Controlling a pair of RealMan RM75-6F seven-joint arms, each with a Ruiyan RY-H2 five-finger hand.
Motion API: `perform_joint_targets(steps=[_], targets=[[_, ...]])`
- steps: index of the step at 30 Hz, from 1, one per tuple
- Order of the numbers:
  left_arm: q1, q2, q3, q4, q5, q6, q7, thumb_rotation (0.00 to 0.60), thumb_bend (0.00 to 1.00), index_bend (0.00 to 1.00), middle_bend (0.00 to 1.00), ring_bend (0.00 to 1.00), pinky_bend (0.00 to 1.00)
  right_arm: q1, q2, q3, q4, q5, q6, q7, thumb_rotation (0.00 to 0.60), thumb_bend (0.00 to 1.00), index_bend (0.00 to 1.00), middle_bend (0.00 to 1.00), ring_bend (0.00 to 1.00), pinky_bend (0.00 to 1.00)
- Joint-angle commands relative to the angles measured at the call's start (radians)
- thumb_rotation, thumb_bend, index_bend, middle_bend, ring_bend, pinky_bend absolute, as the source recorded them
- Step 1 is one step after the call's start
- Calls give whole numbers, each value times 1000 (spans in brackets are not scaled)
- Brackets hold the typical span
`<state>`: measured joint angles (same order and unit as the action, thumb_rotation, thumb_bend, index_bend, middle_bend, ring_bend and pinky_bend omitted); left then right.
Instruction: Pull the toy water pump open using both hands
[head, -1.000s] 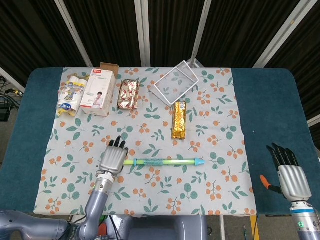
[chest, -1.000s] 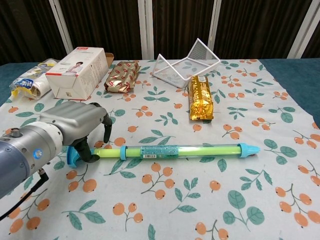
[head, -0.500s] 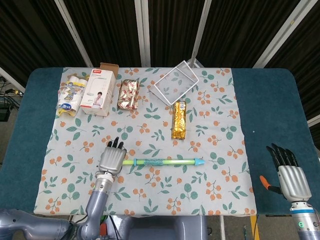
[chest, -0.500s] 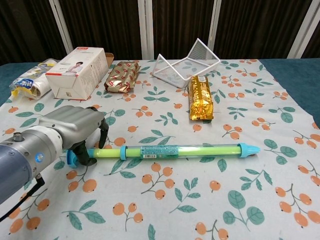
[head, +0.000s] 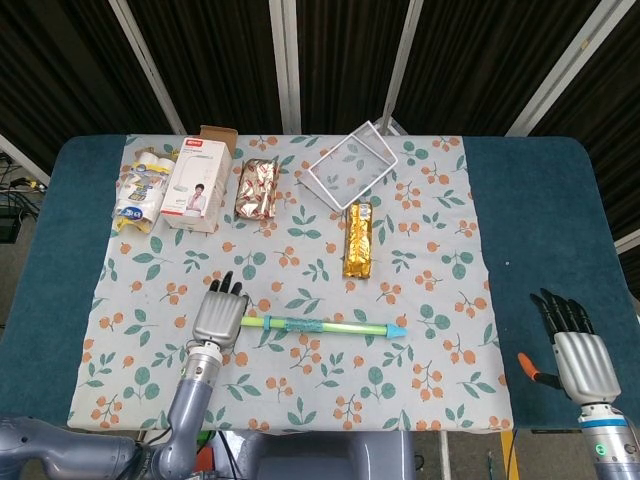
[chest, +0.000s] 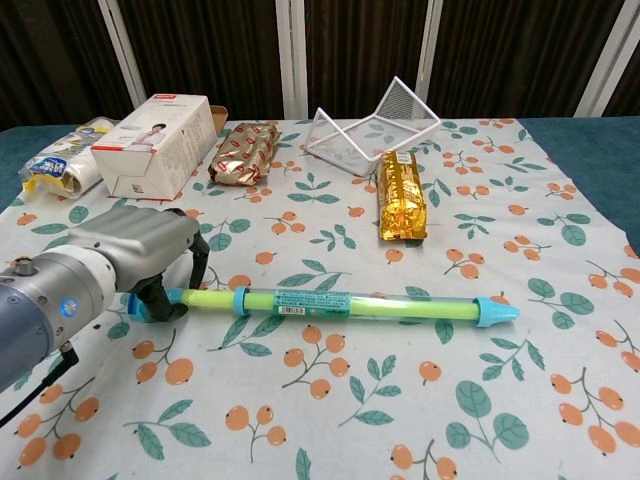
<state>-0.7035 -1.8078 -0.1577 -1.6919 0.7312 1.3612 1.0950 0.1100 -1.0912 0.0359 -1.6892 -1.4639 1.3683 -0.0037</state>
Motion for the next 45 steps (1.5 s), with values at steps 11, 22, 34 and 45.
perform_joint_targets(steps=[11, 22, 34, 45], targets=[[-5, 14, -30, -77, -24, 20, -25, 600, 500, 590, 217, 59, 184, 97, 35, 4, -134, 2, -158, 8, 600, 335, 0, 0, 0, 0], [-32, -4, -55, -110, -47, 50, -4, 600, 500, 591, 218, 59, 184, 243, -3, 65, -271, 207, -347, -169, 600, 335, 81, 0, 0, 0], [-43, -1, -51, -122, -63, 60, -13, 600, 500, 590, 219, 60, 184, 369, -212, 106, -204, 466, -341, -395, 600, 334, 340, 0, 0, 0], [-53, -18, -41, -105, -64, 58, -25, 600, 499, 590, 219, 59, 184, 408, -276, 90, -146, 583, -330, -448, 600, 335, 367, 3, 0, 0]])
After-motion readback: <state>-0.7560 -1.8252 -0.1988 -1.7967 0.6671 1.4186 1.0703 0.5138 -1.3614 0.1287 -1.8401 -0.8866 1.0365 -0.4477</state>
